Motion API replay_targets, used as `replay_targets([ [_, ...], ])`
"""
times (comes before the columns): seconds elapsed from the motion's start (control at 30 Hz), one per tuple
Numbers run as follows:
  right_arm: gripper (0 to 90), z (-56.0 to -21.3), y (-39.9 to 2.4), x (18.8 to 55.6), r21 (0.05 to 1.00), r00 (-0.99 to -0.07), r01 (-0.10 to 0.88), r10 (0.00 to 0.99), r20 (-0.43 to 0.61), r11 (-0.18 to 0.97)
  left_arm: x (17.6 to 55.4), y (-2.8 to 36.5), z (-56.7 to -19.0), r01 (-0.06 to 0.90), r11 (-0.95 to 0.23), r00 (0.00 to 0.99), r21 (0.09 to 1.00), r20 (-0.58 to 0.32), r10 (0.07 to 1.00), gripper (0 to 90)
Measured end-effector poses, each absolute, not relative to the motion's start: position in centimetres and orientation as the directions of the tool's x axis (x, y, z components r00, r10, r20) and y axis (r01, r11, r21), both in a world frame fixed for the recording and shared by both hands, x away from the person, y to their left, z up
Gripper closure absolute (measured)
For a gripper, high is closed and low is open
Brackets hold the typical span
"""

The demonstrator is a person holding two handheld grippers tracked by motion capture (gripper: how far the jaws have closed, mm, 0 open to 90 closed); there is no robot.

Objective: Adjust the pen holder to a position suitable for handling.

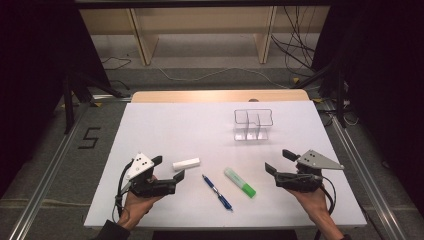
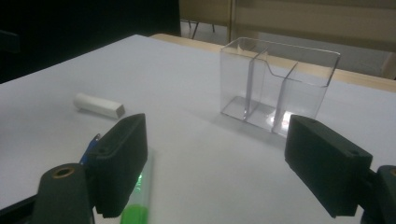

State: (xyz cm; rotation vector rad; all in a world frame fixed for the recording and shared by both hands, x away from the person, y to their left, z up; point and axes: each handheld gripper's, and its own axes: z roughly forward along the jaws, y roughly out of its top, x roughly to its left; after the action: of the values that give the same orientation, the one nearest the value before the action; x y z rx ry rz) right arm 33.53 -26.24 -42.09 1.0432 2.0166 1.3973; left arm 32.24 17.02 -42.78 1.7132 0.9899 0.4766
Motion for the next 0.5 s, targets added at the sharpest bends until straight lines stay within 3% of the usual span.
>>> replay_targets([
  [0.5, 25.1, -40.7, -27.4, 37.8, 0.909, -0.567, 0.366, 0.822, 0.05, 0.198, 32.3, 17.1, -42.8, 0.382, -0.107, 0.576, 0.918, -0.146, 0.805, 6.3],
])
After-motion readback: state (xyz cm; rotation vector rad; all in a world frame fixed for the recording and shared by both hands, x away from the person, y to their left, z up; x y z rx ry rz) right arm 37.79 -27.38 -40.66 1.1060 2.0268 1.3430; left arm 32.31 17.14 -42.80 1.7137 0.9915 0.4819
